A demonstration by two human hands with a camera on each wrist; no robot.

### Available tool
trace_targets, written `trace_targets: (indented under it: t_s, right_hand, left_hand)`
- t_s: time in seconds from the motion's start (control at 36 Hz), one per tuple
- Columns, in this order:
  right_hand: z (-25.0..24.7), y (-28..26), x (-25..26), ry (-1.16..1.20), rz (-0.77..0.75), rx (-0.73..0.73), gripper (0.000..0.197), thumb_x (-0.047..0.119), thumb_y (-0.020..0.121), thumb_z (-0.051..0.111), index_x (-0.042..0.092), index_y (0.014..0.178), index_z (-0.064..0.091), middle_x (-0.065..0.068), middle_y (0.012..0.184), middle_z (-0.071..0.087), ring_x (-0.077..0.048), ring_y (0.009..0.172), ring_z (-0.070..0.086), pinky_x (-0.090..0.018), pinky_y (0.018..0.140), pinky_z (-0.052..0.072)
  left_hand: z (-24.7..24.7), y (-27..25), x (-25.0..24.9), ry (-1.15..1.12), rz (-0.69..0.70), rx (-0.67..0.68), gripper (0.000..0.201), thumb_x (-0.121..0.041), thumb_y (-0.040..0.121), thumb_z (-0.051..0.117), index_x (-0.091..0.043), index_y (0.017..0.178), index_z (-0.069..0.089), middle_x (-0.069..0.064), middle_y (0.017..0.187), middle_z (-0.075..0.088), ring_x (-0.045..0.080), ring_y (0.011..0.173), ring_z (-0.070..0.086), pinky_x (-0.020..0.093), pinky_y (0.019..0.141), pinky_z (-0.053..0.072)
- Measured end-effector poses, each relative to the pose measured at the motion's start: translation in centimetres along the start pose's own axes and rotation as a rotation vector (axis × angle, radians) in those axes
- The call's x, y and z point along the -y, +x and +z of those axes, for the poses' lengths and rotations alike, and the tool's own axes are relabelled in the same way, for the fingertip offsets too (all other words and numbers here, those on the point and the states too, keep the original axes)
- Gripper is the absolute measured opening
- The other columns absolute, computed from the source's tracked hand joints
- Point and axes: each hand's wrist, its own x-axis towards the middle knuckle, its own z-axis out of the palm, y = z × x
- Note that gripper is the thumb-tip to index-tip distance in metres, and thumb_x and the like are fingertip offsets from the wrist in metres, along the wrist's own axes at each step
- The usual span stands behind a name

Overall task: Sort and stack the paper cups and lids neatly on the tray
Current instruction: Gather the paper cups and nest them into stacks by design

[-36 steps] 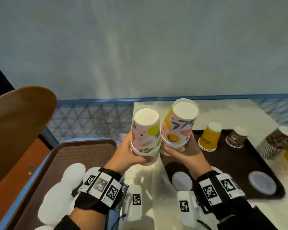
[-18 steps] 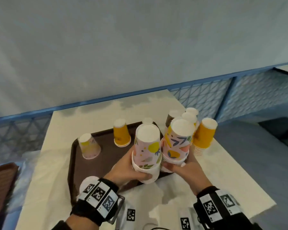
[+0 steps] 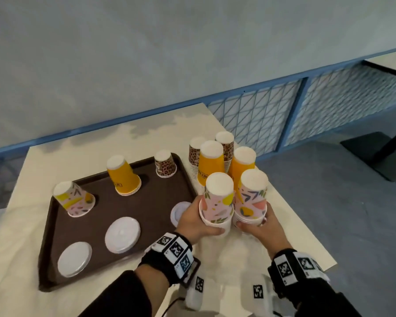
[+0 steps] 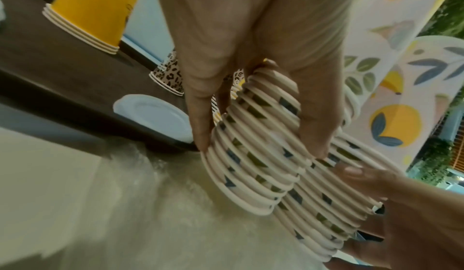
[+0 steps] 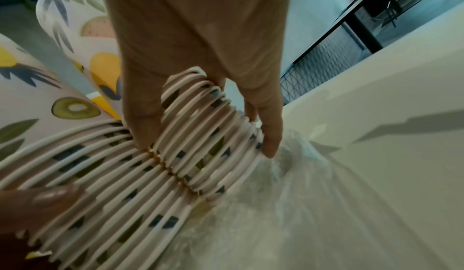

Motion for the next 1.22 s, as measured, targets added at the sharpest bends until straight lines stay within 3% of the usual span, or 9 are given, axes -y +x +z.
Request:
trace_targets:
  t_s: [0.06,0.17,0.33,0.47,0.61,0.83,0.94,1.06,1.22]
  right_hand:
    - [-0.2,0.6,-0.6,-0.026,0.002,-0.012,0.089,0.049,0.036,0.086,0.036,0.116,0.049,0.006,0.118,0.064,-0.019,0.108,0.062,-0.051,0.092,0.050]
    - [-0.5,1.6,-0.9,-0.073,-0.009,-0.022,0.091,0.050,0.036,0.085,0.035,0.118,0.049,0.006,0.117,0.065,-0.019,0.108,0.062,-0.050,0.094,0.050]
    - [-0.5,1.9,-0.1,-0.125,0.018,-0.026,0.097,0.052,0.035,0.080,0.027,0.124,0.047,0.001,0.122,0.063,-0.022,0.111,0.060,-0.045,0.095,0.049]
    - [-0.8,2.1,0.0,-0.187,0.024,-0.044,0.079,0.023,0.057,0.088,0.019,0.125,0.046,-0.004,0.124,0.061,-0.026,0.113,0.057,-0.036,0.092,0.046]
    - [-0.9,2.2,0.1,-0.187,0.006,-0.042,0.078,0.023,0.058,0.087,0.016,0.125,0.046,-0.007,0.126,0.060,-0.027,0.114,0.056,-0.032,0.091,0.043]
    - [-1.1,2.0,0.3,-0.192,-0.001,-0.016,0.083,0.018,0.058,0.086,0.018,0.129,0.042,-0.008,0.129,0.056,-0.029,0.121,0.051,-0.046,0.102,0.042]
    - [-2.1,1.1,1.4,-0.137,0.003,0.014,0.101,0.006,0.066,0.077,0.025,0.145,0.018,-0.011,0.144,0.034,-0.029,0.131,0.038,-0.051,0.108,0.035]
    - [-2.6,-0.7,5.2,-0.004,-0.287,-0.248,0.083,0.001,0.075,0.070,0.028,0.141,0.027,-0.002,0.147,0.033,-0.019,0.129,0.041,-0.043,0.109,0.035]
    - [0.4,-3.6,12.5,0.159,-0.814,-0.377,0.055,-0.002,0.078,0.058,0.011,0.128,0.039,-0.005,0.127,0.046,-0.017,0.121,0.045,-0.026,0.108,0.034]
  left_hand:
    - [0.3,0.4,0.0,0.035,0.000,-0.006,0.085,-0.034,0.034,0.084,-0.031,0.111,0.049,-0.002,0.115,0.065,0.014,0.107,0.062,0.033,0.096,0.051]
    - [0.7,0.9,-0.2,0.081,-0.014,-0.034,0.080,-0.024,0.039,0.088,-0.036,0.107,0.048,-0.005,0.112,0.065,0.012,0.104,0.061,0.027,0.091,0.049]
    - [1.2,1.5,-0.6,0.133,0.011,-0.081,0.076,-0.004,0.055,0.088,-0.015,0.119,0.050,0.000,0.112,0.064,0.014,0.103,0.059,0.025,0.090,0.047]
    - [1.6,1.7,-0.3,0.164,-0.030,-0.092,0.082,-0.011,0.053,0.089,-0.014,0.124,0.048,0.003,0.121,0.064,0.018,0.111,0.059,0.025,0.093,0.045]
    - [2.2,1.5,0.3,0.234,-0.067,-0.134,0.080,-0.014,0.054,0.089,-0.018,0.123,0.048,0.000,0.121,0.064,0.019,0.112,0.059,0.029,0.095,0.047]
    - [2.2,1.3,0.2,0.277,-0.095,-0.124,0.085,-0.018,0.053,0.089,-0.020,0.126,0.045,-0.001,0.125,0.061,0.017,0.116,0.056,0.028,0.097,0.044]
    - [1.5,0.5,-0.3,0.287,-0.097,-0.074,0.096,-0.026,0.050,0.091,-0.018,0.130,0.039,-0.002,0.128,0.057,0.017,0.119,0.053,0.034,0.103,0.045]
    - [-0.5,-1.4,-2.1,0.300,-0.063,-0.089,0.091,-0.027,0.065,0.084,-0.016,0.139,0.030,-0.009,0.128,0.046,0.003,0.115,0.045,0.003,0.087,0.038]
    - [-5.2,-5.6,-5.2,0.431,0.117,-0.327,0.056,-0.040,0.089,0.054,-0.017,0.138,0.039,0.002,0.140,0.047,0.013,0.128,0.044,0.024,0.103,0.036]
